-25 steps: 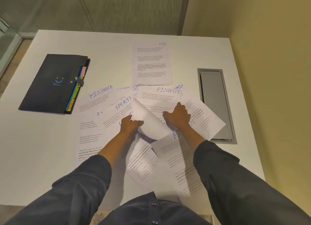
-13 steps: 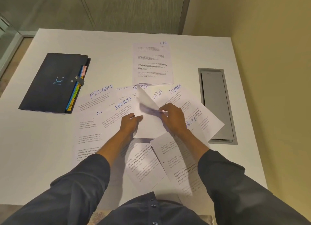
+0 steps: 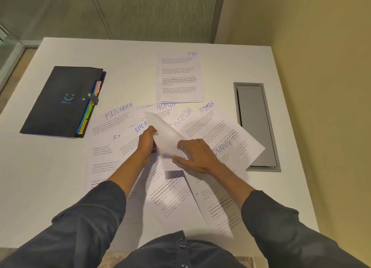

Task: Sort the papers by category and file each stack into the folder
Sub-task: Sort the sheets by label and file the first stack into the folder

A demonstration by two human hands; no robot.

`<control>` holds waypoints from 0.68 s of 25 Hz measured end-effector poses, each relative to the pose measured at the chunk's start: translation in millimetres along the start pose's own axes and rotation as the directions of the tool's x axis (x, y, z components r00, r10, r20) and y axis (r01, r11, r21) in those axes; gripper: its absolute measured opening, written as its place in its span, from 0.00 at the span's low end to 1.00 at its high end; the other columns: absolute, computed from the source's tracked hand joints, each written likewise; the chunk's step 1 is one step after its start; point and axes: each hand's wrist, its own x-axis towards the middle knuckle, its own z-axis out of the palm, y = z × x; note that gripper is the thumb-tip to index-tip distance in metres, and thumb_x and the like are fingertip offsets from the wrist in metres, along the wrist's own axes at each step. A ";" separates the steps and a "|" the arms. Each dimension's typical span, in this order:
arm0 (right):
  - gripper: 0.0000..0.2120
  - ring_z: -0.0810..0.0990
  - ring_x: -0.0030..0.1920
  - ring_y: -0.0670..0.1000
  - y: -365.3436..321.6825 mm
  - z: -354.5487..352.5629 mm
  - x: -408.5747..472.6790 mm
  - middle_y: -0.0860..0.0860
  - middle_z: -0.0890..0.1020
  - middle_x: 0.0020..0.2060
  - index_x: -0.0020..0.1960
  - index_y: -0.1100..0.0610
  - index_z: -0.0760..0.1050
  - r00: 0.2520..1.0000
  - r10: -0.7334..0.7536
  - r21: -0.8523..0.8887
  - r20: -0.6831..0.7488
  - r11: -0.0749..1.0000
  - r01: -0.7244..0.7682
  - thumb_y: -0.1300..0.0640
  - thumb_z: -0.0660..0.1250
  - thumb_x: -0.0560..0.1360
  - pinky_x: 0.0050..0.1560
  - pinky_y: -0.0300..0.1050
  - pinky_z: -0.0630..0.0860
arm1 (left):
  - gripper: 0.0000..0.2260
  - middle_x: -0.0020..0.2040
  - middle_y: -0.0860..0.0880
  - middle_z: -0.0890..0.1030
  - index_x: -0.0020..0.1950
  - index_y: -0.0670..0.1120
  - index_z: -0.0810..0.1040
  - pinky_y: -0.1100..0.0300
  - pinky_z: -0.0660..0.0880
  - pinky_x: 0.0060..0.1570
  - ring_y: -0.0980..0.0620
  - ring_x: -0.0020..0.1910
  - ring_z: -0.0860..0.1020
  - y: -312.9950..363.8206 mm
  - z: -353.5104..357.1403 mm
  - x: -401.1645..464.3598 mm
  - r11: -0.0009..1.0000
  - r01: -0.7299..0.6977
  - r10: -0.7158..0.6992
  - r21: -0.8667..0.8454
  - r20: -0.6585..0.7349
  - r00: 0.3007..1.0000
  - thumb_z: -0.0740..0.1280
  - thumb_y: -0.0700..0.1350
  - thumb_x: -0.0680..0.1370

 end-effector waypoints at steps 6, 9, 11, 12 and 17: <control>0.44 0.73 0.66 0.52 -2.3 -6.6 5.8 0.49 0.73 0.69 0.72 0.53 0.66 1.000 -0.017 -0.154 0.026 0.988 0.021 0.24 0.59 0.67 0.66 0.52 0.65 | 0.03 0.35 0.44 0.72 0.40 0.44 0.74 0.57 0.69 0.41 0.48 0.35 0.70 -4.8 -3.8 1.8 0.997 0.048 -0.047 0.062 -0.022 0.999 0.64 0.41 0.73; 0.34 0.77 0.61 0.56 1.0 -9.4 8.8 0.52 0.76 0.65 0.72 0.55 0.65 0.999 -0.033 -0.298 -0.035 0.954 0.021 0.36 0.63 0.74 0.62 0.53 0.69 | 0.04 0.34 0.44 0.68 0.38 0.42 0.71 0.59 0.64 0.33 0.49 0.35 0.66 -7.4 -3.1 3.5 0.998 -0.006 0.005 0.061 0.017 1.000 0.65 0.38 0.72; 0.31 0.79 0.59 0.56 4.3 -11.3 10.6 0.52 0.77 0.63 0.72 0.56 0.66 0.997 -0.019 -0.319 -0.080 0.948 -0.008 0.42 0.67 0.75 0.60 0.52 0.69 | 0.03 0.37 0.43 0.70 0.40 0.42 0.73 0.59 0.66 0.33 0.48 0.36 0.69 -5.8 -1.2 0.9 0.998 -0.033 0.031 0.046 0.032 0.999 0.65 0.38 0.73; 0.34 0.79 0.58 0.56 6.3 -11.6 11.3 0.52 0.78 0.63 0.73 0.56 0.66 0.996 -0.006 -0.336 -0.084 0.941 -0.023 0.40 0.68 0.73 0.60 0.53 0.70 | 0.04 0.35 0.43 0.72 0.39 0.43 0.74 0.59 0.69 0.33 0.47 0.34 0.70 -5.8 -1.5 -0.1 0.999 -0.036 0.035 0.027 0.038 0.999 0.65 0.39 0.75; 0.36 0.82 0.50 0.58 17.9 -16.6 7.5 0.55 0.83 0.55 0.73 0.57 0.66 0.980 0.127 -0.266 -0.155 0.950 -0.165 0.45 0.74 0.71 0.56 0.53 0.72 | 0.07 0.47 0.42 0.83 0.49 0.41 0.79 0.59 0.76 0.40 0.45 0.45 0.80 -13.2 -17.0 -0.6 0.986 -0.139 0.142 0.094 -0.024 0.990 0.63 0.43 0.79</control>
